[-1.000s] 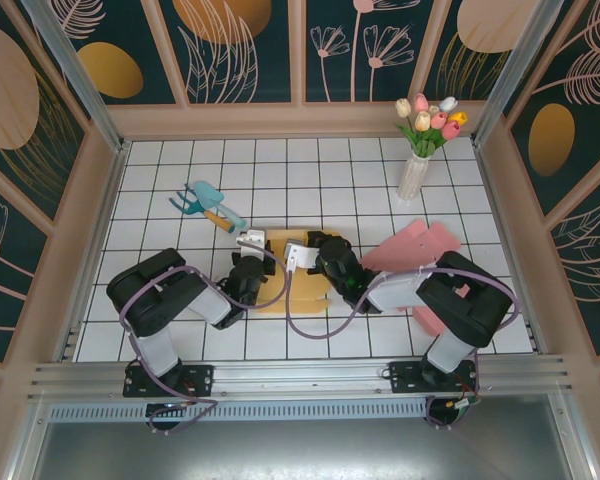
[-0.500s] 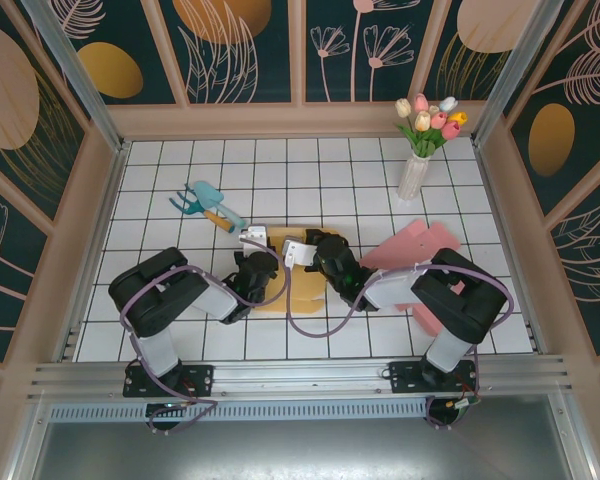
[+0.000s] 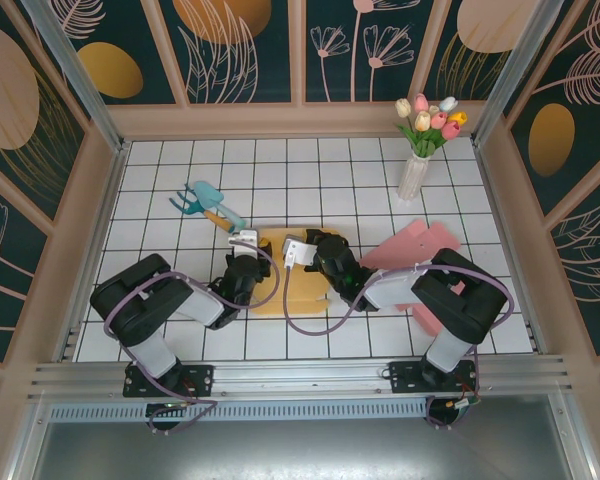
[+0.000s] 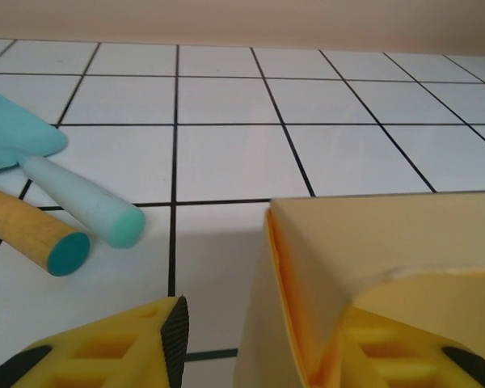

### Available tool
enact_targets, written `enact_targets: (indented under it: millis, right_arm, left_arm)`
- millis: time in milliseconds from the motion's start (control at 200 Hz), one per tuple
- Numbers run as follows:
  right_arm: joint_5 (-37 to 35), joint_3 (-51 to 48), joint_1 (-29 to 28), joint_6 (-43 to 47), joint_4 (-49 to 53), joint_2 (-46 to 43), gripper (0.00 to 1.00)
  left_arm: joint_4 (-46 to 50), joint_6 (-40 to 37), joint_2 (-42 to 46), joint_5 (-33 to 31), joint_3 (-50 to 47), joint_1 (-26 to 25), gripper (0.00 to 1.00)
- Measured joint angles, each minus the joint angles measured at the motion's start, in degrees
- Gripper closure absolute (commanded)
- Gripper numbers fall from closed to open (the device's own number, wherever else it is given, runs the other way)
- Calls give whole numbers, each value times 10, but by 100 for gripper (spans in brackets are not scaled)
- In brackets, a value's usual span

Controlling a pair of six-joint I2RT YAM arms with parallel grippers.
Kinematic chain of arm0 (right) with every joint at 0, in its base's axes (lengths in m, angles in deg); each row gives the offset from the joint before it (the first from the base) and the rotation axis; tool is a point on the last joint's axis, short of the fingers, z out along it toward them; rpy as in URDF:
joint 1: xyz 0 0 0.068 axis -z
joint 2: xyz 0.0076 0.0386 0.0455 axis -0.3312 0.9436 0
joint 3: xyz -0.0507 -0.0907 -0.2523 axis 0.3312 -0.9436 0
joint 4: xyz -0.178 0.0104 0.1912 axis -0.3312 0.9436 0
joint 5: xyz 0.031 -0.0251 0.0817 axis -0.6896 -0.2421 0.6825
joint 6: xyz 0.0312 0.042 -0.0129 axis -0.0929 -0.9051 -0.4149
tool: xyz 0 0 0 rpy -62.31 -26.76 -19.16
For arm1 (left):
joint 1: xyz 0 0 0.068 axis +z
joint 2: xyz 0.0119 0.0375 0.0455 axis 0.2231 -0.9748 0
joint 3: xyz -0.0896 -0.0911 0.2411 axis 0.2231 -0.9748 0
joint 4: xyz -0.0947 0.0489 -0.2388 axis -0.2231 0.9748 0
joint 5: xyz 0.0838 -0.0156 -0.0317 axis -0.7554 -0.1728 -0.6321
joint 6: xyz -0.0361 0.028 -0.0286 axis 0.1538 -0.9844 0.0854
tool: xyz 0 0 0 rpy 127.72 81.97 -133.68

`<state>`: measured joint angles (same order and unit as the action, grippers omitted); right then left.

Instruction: Fold the paper box

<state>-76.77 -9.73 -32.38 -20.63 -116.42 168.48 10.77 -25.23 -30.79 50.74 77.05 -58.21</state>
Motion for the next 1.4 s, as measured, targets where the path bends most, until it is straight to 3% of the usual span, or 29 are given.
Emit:
enact_targets:
  millis: [90,375,520,641,841,1026,1101,1261,1401]
  right_arm:
    - [0,0,0,-2,0,0,100]
    - [-1,0,-6,-6,2,0,100]
    - [-1,0,-7,-12,2,-1,100]
    - [6,0,-8,-26,16,-13,93]
    - [48,-9,-16,-65,73,-54,72]
    - [68,-10,-20,-97,139,-96,68]
    - [70,-14,-23,-114,166,-125,62]
    - [64,-25,-35,-188,220,-212,65]
    - [35,-23,-44,-318,245,-285,68]
  left_arm:
    - [-3,2,3,14,-8,0,61]
    - [0,4,-15,-14,8,-3,100]
    - [-3,7,-31,-43,19,-10,100]
    - [-27,5,-43,-47,19,-11,100]
    - [-69,-8,-62,-47,10,-10,100]
    - [-95,-12,-73,-49,5,-9,100]
    - [-100,-14,-76,-52,5,-7,100]
    - [-113,-14,-83,-54,4,0,100]
    - [-134,-14,-89,-51,-3,0,100]
